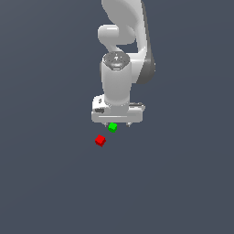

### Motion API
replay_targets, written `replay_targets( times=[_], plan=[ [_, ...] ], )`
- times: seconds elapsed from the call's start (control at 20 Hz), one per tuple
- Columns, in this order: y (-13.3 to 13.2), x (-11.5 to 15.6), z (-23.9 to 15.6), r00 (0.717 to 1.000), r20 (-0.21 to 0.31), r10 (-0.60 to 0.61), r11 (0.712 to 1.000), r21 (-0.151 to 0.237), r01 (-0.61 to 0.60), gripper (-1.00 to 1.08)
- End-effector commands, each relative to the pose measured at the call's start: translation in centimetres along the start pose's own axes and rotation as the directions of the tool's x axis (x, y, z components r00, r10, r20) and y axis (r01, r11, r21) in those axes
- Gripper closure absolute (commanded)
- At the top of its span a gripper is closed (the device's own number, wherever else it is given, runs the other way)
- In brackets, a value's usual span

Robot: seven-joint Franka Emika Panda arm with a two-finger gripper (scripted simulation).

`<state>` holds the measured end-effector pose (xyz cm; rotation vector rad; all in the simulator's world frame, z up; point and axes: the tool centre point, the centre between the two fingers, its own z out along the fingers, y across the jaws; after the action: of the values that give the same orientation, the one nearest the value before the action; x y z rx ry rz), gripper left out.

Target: Stack the red cube on top of the green cube.

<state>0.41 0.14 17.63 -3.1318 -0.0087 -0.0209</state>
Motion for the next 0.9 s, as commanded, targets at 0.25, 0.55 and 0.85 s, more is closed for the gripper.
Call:
replay_targets(
  times=[0.25,0.55,0.85],
  plan=[
    [0.5,0.1,0.5,1.000,0.000,0.026,1.000,-0.001,-0.026,-0.92],
    [2.4,0.4,2.7,0.992,0.002,0.129,0.992,-0.005,-0.129,-0.92],
    [5.7,0.4,6.4,0.952,0.004,0.305,0.952,-0.011,-0.305,-0.92]
  ],
)
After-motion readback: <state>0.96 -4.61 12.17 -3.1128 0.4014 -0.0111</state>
